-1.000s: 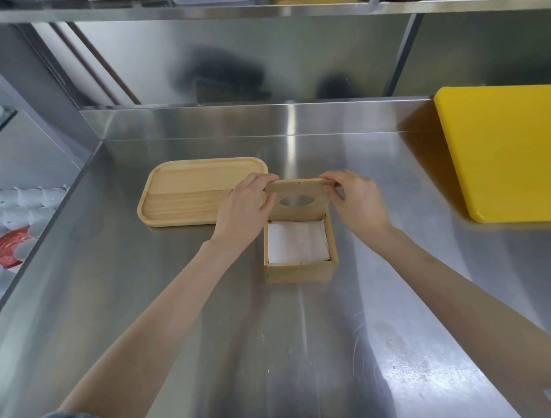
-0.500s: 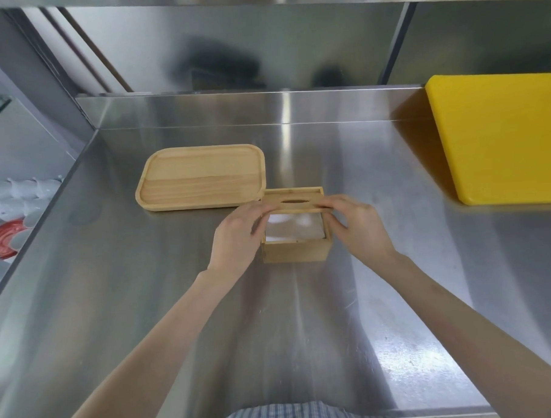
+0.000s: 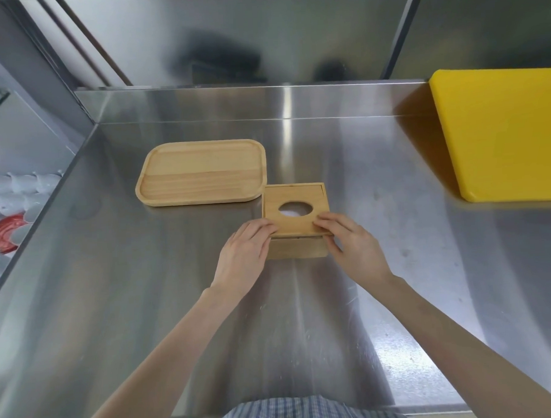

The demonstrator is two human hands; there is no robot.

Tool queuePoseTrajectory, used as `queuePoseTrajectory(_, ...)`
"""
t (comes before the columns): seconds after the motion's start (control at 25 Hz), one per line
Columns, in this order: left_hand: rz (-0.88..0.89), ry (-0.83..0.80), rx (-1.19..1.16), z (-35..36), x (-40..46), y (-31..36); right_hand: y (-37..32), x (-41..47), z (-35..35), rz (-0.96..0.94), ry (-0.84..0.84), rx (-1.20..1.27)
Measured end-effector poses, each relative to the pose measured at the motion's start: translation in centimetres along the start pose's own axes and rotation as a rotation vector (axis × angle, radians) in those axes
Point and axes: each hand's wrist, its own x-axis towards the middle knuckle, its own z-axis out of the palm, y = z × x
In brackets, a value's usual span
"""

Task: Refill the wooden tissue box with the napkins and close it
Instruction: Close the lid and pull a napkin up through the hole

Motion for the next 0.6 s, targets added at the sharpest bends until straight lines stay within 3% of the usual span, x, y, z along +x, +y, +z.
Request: queuePoseTrajectory(0.6, 0.012, -0.005, 0.046, 0.55, -0.21, -0.46, 0.19, -0.31, 0.56, -0.007, -0.02, 0.0)
